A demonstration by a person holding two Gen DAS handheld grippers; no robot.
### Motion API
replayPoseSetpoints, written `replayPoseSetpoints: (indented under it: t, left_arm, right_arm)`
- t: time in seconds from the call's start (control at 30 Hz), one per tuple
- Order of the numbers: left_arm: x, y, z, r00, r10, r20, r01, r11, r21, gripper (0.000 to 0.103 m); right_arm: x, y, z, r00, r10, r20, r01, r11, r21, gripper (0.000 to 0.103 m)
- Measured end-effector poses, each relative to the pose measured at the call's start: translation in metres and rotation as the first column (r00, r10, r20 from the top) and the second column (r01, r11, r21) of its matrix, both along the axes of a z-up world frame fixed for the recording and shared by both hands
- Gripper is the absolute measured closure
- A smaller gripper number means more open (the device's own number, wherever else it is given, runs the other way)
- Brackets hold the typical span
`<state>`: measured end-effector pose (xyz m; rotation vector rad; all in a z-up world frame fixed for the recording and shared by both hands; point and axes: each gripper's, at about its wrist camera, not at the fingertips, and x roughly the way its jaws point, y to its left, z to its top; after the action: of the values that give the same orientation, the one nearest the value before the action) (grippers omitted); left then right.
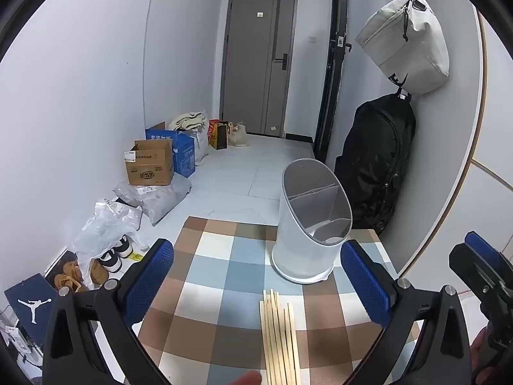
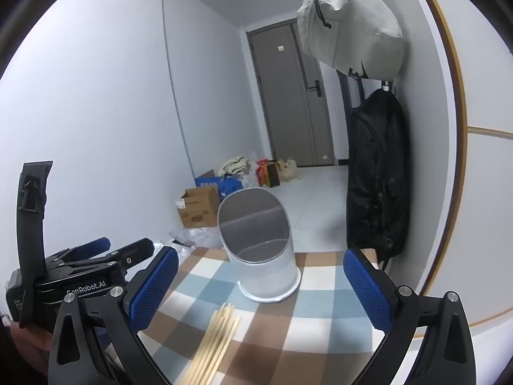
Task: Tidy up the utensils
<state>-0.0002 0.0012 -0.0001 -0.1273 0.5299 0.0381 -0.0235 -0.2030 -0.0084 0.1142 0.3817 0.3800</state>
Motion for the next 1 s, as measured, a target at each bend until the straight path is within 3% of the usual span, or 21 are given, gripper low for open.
replayPoseSetpoints:
  t: [0.2, 1.0]
  left_arm:
    - [0.007, 0.0, -0.002, 1.0, -0.005, -0.027, 0.005, 1.0, -0.002, 0.002]
    - [0.001, 0.005, -0.004, 0.999, -0.032, -0.014, 0.031, 0.999, -0.03, 0.002]
  right_arm:
    - [0.0, -0.001, 0.0, 1.0, -0.008, 0.0, 0.008, 1.0, -0.012, 0.0]
    - [0.0, 0.004, 0.0, 1.0, 0.001, -0.002, -0.001, 1.0, -0.02, 0.0]
